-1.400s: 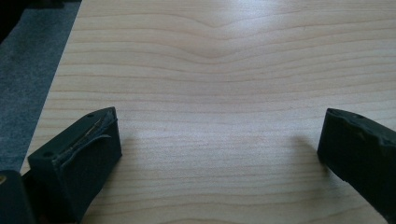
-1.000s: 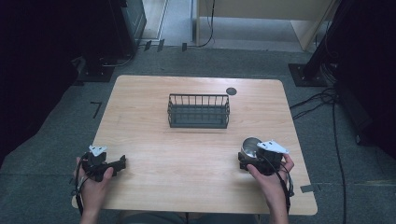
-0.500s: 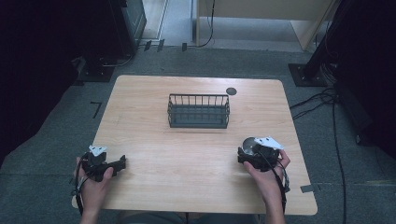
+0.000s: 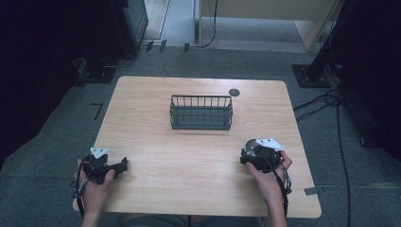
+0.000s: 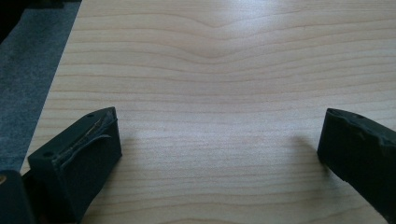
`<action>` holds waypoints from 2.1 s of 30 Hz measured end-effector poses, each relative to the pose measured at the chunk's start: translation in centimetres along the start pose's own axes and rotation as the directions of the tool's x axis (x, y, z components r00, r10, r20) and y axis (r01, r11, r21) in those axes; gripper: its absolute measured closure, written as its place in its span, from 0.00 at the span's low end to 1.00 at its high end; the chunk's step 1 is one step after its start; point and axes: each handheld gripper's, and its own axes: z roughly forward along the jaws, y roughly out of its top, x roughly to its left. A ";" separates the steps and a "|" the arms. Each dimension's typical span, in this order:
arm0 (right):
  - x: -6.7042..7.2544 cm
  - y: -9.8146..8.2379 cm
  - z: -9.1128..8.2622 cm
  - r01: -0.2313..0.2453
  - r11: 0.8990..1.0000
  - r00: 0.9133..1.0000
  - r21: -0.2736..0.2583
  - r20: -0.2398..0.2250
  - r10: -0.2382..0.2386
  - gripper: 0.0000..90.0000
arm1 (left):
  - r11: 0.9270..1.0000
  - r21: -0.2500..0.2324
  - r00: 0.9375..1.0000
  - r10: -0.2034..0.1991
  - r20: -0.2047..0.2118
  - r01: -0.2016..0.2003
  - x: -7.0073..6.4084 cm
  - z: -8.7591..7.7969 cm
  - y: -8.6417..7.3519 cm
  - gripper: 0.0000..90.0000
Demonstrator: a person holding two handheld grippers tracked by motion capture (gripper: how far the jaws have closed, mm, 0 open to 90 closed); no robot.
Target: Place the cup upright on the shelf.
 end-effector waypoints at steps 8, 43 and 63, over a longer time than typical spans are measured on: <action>0.1 0.2 -0.3 -0.002 1.000 1.000 -0.006 -0.021 0.002 0.15 | 1.000 0.000 1.000 0.000 0.000 0.000 0.0 0.0 0.0 0.00; 5.0 4.5 -0.8 0.080 0.995 0.984 -0.065 -0.151 -0.089 0.15 | 1.000 0.000 1.000 0.000 0.000 0.000 0.0 0.0 0.0 0.00; 6.7 7.1 -0.6 0.107 0.990 0.977 -0.096 -0.173 -0.123 0.15 | 1.000 0.000 1.000 0.000 0.000 0.000 0.0 0.0 0.0 0.00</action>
